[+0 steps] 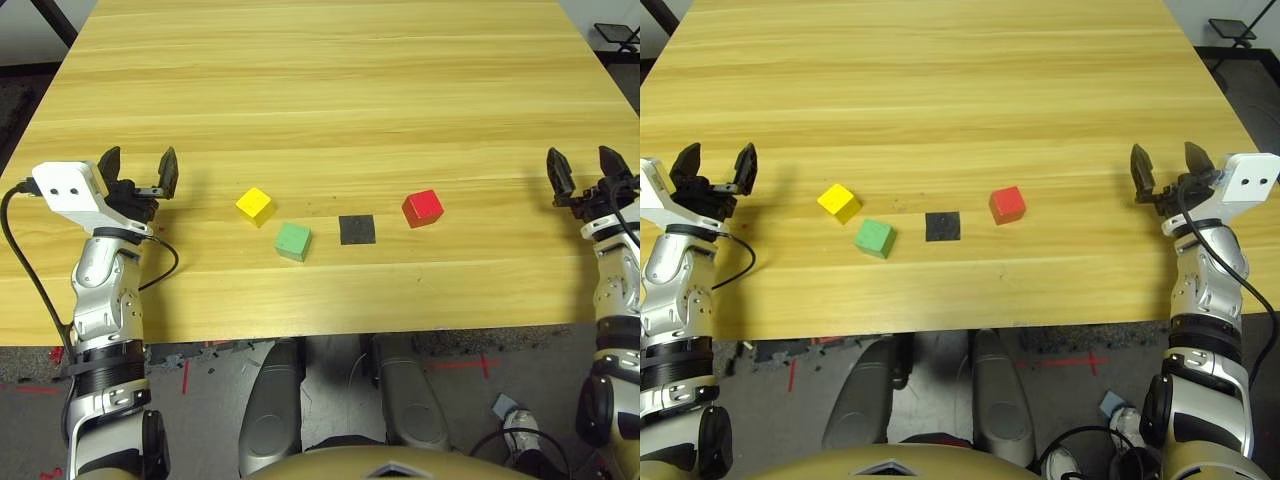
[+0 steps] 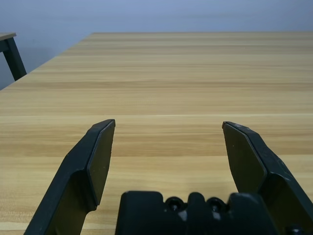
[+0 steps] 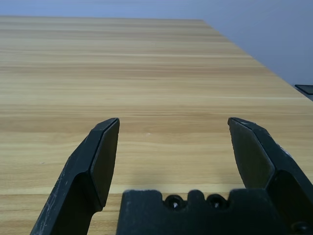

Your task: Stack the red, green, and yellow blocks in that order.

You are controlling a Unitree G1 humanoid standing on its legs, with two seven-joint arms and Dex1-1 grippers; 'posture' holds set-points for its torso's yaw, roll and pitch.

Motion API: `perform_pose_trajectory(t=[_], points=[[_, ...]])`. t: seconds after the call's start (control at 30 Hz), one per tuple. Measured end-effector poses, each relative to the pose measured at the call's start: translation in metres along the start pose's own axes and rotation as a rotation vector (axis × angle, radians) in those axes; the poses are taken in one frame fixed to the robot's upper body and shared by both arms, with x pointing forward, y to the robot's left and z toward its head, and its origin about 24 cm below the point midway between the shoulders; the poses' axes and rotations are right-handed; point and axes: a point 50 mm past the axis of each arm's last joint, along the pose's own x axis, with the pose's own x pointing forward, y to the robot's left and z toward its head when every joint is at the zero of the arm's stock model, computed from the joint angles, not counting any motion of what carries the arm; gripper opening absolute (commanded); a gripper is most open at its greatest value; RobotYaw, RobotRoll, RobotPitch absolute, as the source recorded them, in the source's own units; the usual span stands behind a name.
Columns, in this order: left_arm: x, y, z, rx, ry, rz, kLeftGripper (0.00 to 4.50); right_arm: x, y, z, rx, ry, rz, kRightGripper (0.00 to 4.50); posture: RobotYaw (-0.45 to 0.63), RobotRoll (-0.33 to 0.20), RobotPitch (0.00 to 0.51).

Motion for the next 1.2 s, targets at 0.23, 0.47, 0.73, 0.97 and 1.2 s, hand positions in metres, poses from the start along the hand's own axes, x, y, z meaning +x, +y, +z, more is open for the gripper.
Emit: perform_pose_trajectory(t=[0.23, 0.47, 0.73, 0.97, 1.2], points=[[-0.002, 0.009, 0.001, -0.014, 0.003, -0.011, 4.46, 0.002, -0.004, 0.004, 0.014, 0.029, 0.028, 4.5, 0.03, -0.064, 0.286], [0.025, 0.004, 0.058, -0.082, 0.013, -0.484, 4.46, 0.031, -0.001, 0.054, -0.031, 0.11, 0.474, 4.5, 0.1, -0.081, 0.275], [0.042, -0.05, 0.101, -0.048, 0.069, -1.051, 4.46, 0.05, 0.033, 0.059, -0.134, 0.291, 1.044, 4.5, 0.13, -0.078, 0.259], [0.046, -0.085, 0.103, -0.068, 0.101, -1.25, 4.46, 0.062, 0.075, 0.053, -0.232, 0.332, 1.361, 4.5, 0.15, -0.074, 0.242], [0.041, -0.107, 0.095, -0.087, 0.118, -1.328, 4.46, 0.064, 0.105, 0.044, -0.279, 0.36, 1.524, 4.5, 0.17, -0.073, 0.235]])
